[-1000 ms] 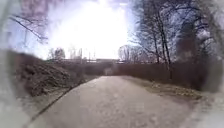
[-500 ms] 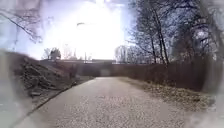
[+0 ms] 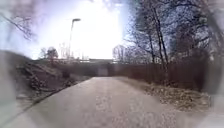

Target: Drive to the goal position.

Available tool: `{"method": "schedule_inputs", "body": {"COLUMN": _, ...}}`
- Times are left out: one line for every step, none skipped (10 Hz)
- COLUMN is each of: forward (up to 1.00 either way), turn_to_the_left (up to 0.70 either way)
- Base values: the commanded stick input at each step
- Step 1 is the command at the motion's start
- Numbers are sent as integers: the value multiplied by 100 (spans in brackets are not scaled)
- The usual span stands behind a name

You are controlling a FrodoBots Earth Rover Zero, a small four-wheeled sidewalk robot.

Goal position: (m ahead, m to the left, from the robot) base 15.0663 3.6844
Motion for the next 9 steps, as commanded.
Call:
{"method": "schedule_inputs", "body": {"forward": 100, "turn_to_the_left": 0}}
{"method": "schedule_inputs", "body": {"forward": 100, "turn_to_the_left": 0}}
{"method": "schedule_inputs", "body": {"forward": 100, "turn_to_the_left": 0}}
{"method": "schedule_inputs", "body": {"forward": 100, "turn_to_the_left": 0}}
{"method": "schedule_inputs", "body": {"forward": 100, "turn_to_the_left": 9}}
{"method": "schedule_inputs", "body": {"forward": 100, "turn_to_the_left": 26}}
{"method": "schedule_inputs", "body": {"forward": 100, "turn_to_the_left": 27}}
{"method": "schedule_inputs", "body": {"forward": 100, "turn_to_the_left": 27}}
{"method": "schedule_inputs", "body": {"forward": 100, "turn_to_the_left": 25}}
